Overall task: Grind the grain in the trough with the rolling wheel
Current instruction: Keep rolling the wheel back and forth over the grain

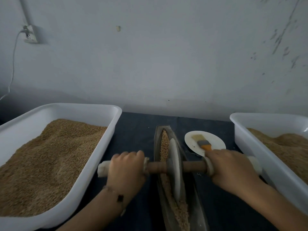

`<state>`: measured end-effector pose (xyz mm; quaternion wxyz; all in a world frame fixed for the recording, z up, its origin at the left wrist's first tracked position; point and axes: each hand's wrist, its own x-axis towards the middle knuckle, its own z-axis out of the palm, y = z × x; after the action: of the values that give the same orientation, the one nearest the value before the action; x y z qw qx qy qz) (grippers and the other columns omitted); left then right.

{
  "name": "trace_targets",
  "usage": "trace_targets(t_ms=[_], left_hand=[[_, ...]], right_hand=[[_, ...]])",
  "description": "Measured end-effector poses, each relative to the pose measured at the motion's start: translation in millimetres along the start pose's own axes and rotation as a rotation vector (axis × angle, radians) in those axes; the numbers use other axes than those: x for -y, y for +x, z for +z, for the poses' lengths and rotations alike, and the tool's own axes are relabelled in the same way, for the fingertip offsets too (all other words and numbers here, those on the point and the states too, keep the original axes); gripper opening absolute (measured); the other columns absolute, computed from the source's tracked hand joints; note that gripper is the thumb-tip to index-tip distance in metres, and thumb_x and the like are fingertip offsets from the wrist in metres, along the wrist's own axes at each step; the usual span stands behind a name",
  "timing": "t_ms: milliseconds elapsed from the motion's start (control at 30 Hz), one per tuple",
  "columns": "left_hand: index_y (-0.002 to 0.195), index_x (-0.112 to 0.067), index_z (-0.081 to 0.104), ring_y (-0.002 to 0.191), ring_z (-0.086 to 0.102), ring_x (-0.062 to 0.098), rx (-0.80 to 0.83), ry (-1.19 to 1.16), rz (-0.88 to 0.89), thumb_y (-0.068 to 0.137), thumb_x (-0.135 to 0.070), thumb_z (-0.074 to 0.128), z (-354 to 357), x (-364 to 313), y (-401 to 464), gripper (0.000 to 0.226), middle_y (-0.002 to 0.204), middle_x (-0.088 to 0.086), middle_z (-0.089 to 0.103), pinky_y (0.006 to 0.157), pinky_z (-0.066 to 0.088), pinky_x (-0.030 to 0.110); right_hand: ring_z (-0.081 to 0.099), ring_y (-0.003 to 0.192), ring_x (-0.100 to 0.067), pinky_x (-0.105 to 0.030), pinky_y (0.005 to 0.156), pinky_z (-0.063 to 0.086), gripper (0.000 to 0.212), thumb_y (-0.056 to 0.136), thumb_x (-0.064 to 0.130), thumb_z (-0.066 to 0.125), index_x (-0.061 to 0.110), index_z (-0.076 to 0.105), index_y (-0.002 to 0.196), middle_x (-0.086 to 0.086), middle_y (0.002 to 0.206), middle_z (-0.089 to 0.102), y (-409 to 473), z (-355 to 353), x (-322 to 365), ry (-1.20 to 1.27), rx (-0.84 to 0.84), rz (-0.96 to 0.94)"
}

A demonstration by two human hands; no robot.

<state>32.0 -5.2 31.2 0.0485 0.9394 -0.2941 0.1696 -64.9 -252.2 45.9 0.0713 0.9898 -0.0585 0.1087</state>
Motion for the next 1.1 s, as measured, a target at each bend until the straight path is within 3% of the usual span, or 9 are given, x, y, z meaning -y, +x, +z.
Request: trace_targets(t_ms=[100,300,467,533,600,733,833,1000,1100], left_hand=[[0.077,-0.028,0.034,0.071,0.042,0.009,0.011,-0.003,-0.068,0.087,-0.036,0.052,15.0,4.2,34.5,0.022,0.081,-0.011,0.052,0.069,0.032,0.025],[0.078,-0.024,0.039,0.067,0.043,0.012,-0.023,0.068,-0.098,0.088,-0.032,0.050,17.3,6.2,62.3,0.017,0.079,-0.007,0.056,0.065,0.033,0.027],[0.094,-0.022,0.049,0.083,0.055,0.014,-0.052,0.138,-0.039,0.090,-0.030,0.053,4.5,-12.1,43.8,0.010,0.093,-0.004,0.061,0.075,0.039,0.028],[0.101,-0.021,0.049,0.092,0.056,0.015,-0.024,0.133,0.002,0.092,-0.029,0.052,-3.1,-18.5,31.1,0.013,0.101,-0.003,0.060,0.082,0.040,0.029],[0.104,-0.022,0.048,0.096,0.054,0.016,0.026,0.103,0.017,0.092,-0.030,0.051,-12.8,-21.7,13.1,0.015,0.105,-0.004,0.059,0.084,0.038,0.030],[0.087,-0.028,0.046,0.082,0.057,0.015,0.079,0.056,0.044,0.078,-0.035,0.064,-38.7,-25.3,-26.4,0.022,0.089,-0.008,0.059,0.069,0.036,0.028],[0.085,-0.032,0.030,0.093,0.053,0.012,0.193,0.022,0.070,0.084,-0.038,0.046,-45.0,-23.2,-44.6,0.017,0.098,-0.012,0.055,0.068,0.026,0.028],[0.075,-0.031,0.028,0.077,0.050,0.008,0.192,-0.041,0.077,0.085,-0.043,0.047,-32.8,-21.4,-34.1,0.024,0.079,-0.014,0.047,0.061,0.025,0.027],[0.070,-0.033,0.026,0.066,0.038,0.005,0.129,-0.058,0.036,0.086,-0.040,0.049,-10.4,-15.2,-5.3,0.029,0.071,-0.014,0.039,0.063,0.028,0.025]], right_hand=[[0.059,0.081,-0.020,-0.031,0.058,0.034,0.018,0.076,0.029,0.058,0.033,0.042,0.083,0.008,0.083,0.056,38.6,9.8,5.5,0.024,-0.037,0.012],[0.047,0.068,-0.015,-0.030,0.055,0.023,0.017,0.078,0.036,0.061,0.033,0.044,0.080,0.011,0.078,0.056,83.1,23.3,-2.8,-0.019,-0.097,0.002],[0.055,0.073,-0.016,-0.032,0.061,0.041,0.015,0.080,0.022,0.058,0.030,0.045,0.078,0.007,0.081,0.060,51.4,32.6,-1.5,0.146,-0.096,0.080],[0.056,0.076,-0.012,-0.027,0.062,0.044,0.014,0.082,0.025,0.060,0.029,0.049,0.090,0.008,0.086,0.060,29.7,32.7,0.7,0.181,-0.076,0.094],[0.047,0.070,-0.005,-0.017,0.055,0.031,0.018,0.083,0.030,0.060,0.035,0.046,0.094,0.012,0.084,0.056,7.8,29.1,4.0,0.161,-0.073,0.091],[0.035,0.059,-0.001,-0.016,0.052,0.020,0.035,0.075,0.030,0.068,0.040,0.035,0.072,0.017,0.069,0.043,-29.3,5.5,11.8,0.119,-0.044,0.059],[0.029,0.053,0.002,-0.012,0.053,0.017,0.048,0.061,0.028,0.080,0.040,0.033,0.066,0.018,0.061,0.034,-44.6,-10.2,11.6,0.101,-0.028,0.021],[0.037,0.068,-0.005,-0.019,0.056,0.022,0.030,0.079,0.034,0.058,0.040,0.030,0.071,0.016,0.071,0.038,-35.9,-11.2,14.4,0.045,0.038,-0.003],[0.045,0.065,-0.008,-0.023,0.059,0.029,0.032,0.066,0.026,0.076,0.037,0.047,0.076,0.012,0.073,0.053,-10.3,-0.9,14.8,0.051,-0.091,-0.008]])
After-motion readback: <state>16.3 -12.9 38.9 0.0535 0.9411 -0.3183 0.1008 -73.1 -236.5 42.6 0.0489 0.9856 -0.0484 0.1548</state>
